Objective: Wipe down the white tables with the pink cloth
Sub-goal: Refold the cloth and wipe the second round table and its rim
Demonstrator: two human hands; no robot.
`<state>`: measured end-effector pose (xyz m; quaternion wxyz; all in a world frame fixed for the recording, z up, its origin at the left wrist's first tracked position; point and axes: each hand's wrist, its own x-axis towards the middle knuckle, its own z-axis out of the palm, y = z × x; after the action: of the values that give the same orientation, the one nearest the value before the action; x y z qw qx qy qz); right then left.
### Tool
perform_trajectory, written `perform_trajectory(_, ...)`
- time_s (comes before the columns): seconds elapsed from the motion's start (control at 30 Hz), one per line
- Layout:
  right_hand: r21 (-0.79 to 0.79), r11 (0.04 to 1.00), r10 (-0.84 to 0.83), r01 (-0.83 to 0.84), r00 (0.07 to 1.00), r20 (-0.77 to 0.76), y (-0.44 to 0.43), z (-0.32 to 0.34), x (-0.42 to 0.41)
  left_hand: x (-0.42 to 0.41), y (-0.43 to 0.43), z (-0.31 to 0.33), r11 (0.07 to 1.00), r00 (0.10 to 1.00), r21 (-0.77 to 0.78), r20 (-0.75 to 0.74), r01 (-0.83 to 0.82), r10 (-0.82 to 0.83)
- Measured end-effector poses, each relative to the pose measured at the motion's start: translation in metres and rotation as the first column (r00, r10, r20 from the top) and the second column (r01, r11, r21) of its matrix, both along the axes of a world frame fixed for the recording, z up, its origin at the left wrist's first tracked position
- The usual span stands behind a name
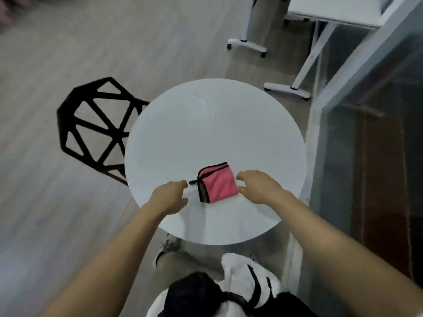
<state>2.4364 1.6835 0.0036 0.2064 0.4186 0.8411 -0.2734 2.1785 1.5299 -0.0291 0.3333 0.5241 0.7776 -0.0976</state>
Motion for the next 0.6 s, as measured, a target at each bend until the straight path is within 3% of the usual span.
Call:
perform_trajectory(0.1, 0.003, 0.968, 0.25, -0.251, 0.963, 0.098, -0.011, -0.01, 0.017, 0.039, -0.046, -0.003, 0.993, 0.998, -0.108, -0.055, -0.041, 0.035)
perform_trajectory(0.3, 0.131, 0.87, 0.464, -0.476, 0.879, 0.111, -0.034, -0.022, 0.029, 0.088, -0.102, -0.002, 0.984, 0.98, -0.095, -0.144, -0.152, 0.137)
perform_trajectory(0.6, 0.293, 0.827, 0.523, -0.479, 0.847, -0.091, -0.039, -0.044, 0.018, 0.139, -0.148, -0.012, 0.954, 0.931, 0.046, -0.209, -0.296, 0.299)
